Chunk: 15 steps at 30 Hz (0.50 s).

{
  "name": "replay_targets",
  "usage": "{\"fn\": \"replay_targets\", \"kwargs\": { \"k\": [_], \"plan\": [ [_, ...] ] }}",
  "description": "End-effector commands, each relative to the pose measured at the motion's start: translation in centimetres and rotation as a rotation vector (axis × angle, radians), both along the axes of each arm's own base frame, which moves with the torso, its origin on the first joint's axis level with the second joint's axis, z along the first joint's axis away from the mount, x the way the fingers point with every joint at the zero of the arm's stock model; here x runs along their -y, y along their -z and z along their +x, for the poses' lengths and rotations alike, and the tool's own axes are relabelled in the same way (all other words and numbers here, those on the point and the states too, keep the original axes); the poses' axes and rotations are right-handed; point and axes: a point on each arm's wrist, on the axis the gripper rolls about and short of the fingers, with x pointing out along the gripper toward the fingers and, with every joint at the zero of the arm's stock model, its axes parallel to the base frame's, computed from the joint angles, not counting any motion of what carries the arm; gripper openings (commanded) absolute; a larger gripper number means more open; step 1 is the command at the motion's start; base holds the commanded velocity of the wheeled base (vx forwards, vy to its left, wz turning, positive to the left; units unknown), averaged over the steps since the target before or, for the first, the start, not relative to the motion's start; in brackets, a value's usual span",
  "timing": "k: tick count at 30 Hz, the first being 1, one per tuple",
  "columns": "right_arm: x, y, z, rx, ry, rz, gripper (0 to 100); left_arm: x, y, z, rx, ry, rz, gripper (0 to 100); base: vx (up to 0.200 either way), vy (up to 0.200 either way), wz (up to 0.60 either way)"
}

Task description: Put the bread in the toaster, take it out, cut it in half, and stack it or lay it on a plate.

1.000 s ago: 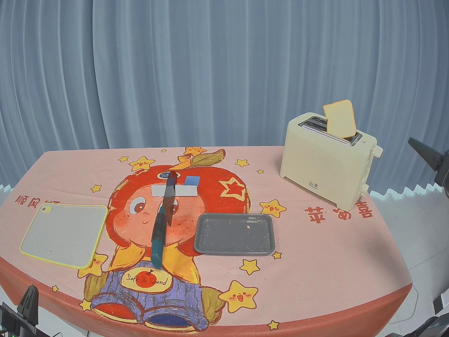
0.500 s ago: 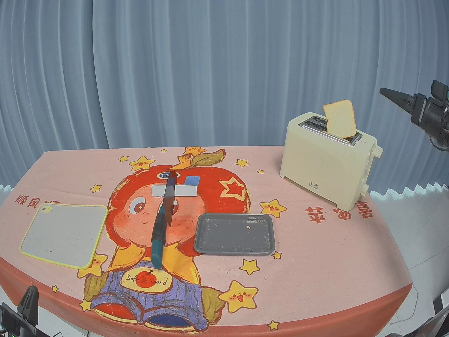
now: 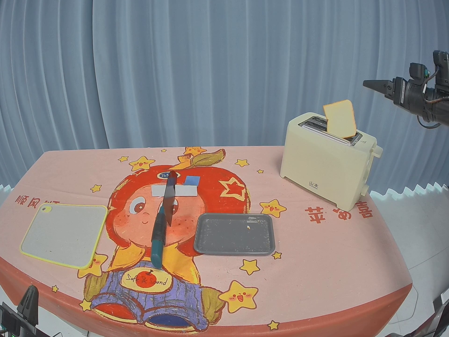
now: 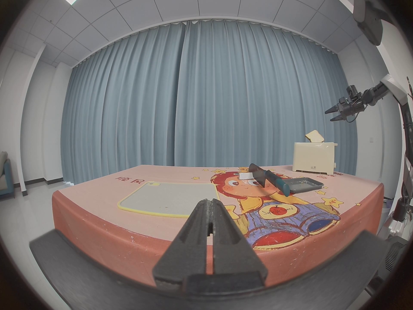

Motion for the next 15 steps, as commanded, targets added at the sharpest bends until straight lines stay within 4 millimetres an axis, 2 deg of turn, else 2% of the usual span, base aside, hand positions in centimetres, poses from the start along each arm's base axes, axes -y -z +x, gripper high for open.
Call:
{"fn": "replay_targets", "kwargs": {
  "k": [1, 9, 15],
  "plan": [
    [-0.2, 1.7, 3.3, -0.058, -0.013, -0.030, 100, 0.0, 0.5, 0.0, -0.001, -0.001, -0.001, 0, 0.000, 0.000, 0.00],
    [-1.3, 3.4, 6.0, -0.097, -0.044, -0.034, 100, 0.0, 0.5, 0.0, -0.001, -0.001, -0.001, 0, 0.000, 0.000, 0.00],
    [-1.2, 4.1, 7.9, -0.102, -0.039, -0.032, 100, 0.0, 0.5, 0.0, -0.001, -0.001, -0.001, 0, 0.000, 0.000, 0.00]
  ]
}}
